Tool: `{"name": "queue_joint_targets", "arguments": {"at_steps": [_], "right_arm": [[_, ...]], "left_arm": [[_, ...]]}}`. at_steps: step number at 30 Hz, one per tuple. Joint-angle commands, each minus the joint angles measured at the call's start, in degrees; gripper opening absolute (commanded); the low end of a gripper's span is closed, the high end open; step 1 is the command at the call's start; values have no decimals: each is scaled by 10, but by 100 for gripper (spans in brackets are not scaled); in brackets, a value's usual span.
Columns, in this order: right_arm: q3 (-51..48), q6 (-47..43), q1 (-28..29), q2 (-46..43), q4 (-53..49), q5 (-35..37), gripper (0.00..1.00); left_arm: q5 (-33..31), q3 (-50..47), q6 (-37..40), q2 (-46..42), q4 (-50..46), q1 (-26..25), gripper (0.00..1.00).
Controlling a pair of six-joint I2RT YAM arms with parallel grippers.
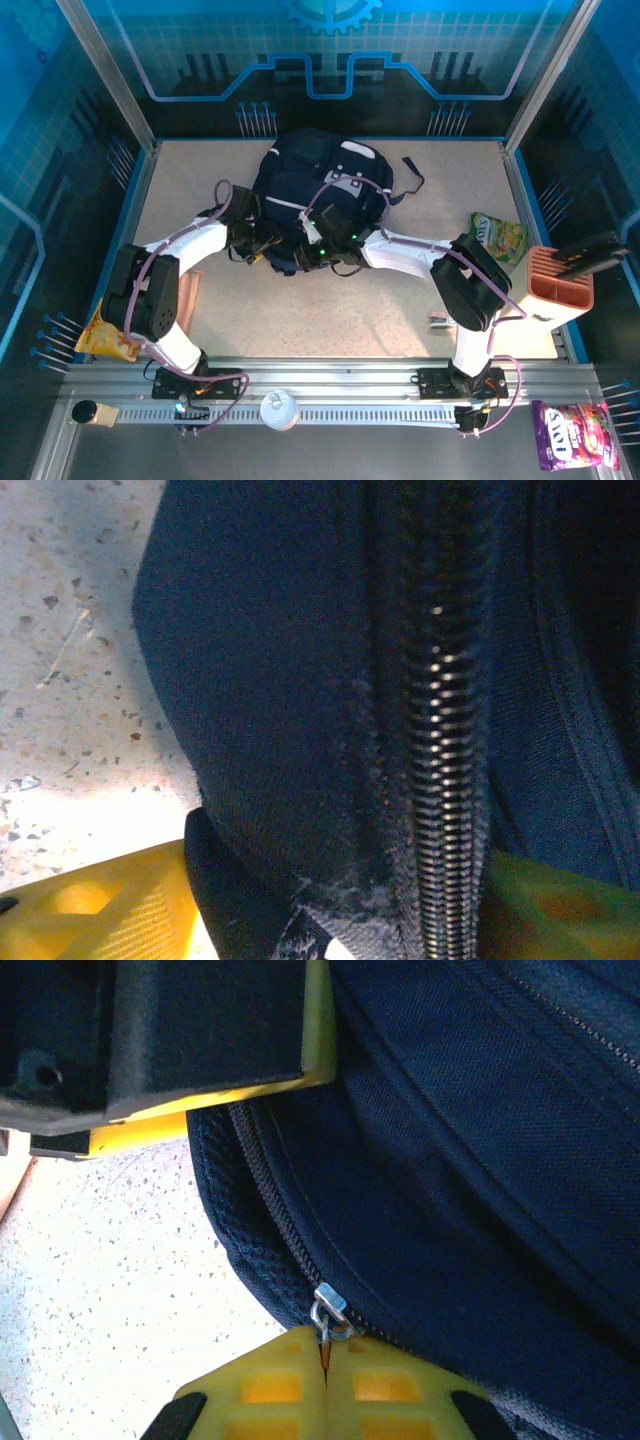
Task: Pack the student bag
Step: Zip the student bag at the center of the table.
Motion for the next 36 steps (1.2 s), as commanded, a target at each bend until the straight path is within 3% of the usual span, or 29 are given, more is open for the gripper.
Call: {"name": "queue_joint_targets", "arguments": {"at_steps": [1, 8, 14, 20, 29, 36], "right_arm": [[-4, 3, 7, -10, 6, -4, 0], [-47, -21, 3, -32, -18, 40, 0], [-104, -32, -19, -73, -32, 79, 0], [-141, -48, -57, -104, -37, 106, 0], [-111, -135, -107, -76, -70, 161, 0], [-58, -107, -187, -33, -85, 170, 4]], "left_arm": [[-9, 8, -9, 3, 13, -1, 56], [-27, -3, -14, -4, 23, 6, 28], [-26, -9, -10, -13, 27, 22, 14], [-23, -8, 1, -24, 20, 34, 12], [-18, -10, 29, -41, -9, 51, 11], [3, -25, 30, -58, 4, 67, 11]]}}
